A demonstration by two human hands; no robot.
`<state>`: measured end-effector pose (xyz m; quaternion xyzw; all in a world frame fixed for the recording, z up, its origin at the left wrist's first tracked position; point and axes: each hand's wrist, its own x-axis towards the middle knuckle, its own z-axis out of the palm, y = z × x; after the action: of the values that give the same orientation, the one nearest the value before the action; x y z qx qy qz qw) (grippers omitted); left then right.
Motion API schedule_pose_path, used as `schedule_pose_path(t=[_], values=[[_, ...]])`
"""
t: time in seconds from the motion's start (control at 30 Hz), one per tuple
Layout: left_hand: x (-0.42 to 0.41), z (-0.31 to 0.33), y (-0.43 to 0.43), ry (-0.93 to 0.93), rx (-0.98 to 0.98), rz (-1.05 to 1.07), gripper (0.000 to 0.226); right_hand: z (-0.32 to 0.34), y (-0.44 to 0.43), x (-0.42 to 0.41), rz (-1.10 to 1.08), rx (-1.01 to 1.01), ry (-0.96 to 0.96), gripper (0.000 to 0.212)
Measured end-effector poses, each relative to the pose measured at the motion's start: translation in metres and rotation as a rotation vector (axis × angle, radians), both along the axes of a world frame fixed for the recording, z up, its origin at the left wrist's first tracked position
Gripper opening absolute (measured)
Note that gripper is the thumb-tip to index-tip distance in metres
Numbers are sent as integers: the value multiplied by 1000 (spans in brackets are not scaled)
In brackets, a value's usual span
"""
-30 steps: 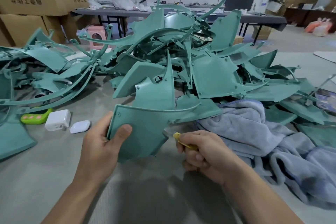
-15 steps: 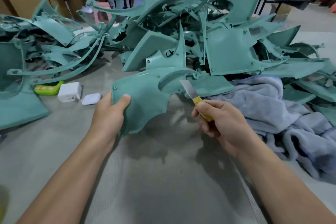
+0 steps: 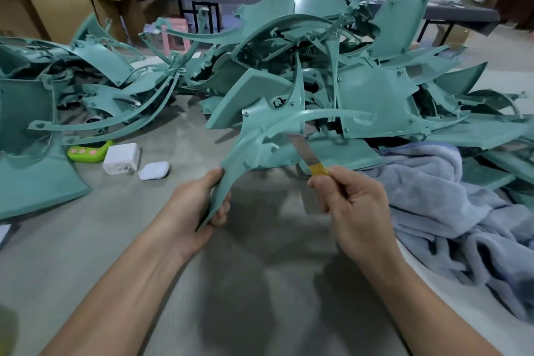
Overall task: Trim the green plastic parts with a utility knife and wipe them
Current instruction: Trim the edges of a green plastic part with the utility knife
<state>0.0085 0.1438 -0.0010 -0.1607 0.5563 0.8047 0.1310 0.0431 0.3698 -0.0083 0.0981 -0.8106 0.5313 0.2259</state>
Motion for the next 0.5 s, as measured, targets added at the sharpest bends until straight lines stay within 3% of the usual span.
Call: schedule_pose_path(t=[0.13, 0.33, 0.5], values=[[2, -1, 0, -21, 59, -54, 26, -5, -10, 7, 227, 62, -67, 31], [5, -3, 5, 5, 17, -122, 29, -2, -8, 7, 126, -96, 1, 37], [7, -5, 7, 3, 8, -110, 29, -4, -15, 13, 212, 23, -67, 29]])
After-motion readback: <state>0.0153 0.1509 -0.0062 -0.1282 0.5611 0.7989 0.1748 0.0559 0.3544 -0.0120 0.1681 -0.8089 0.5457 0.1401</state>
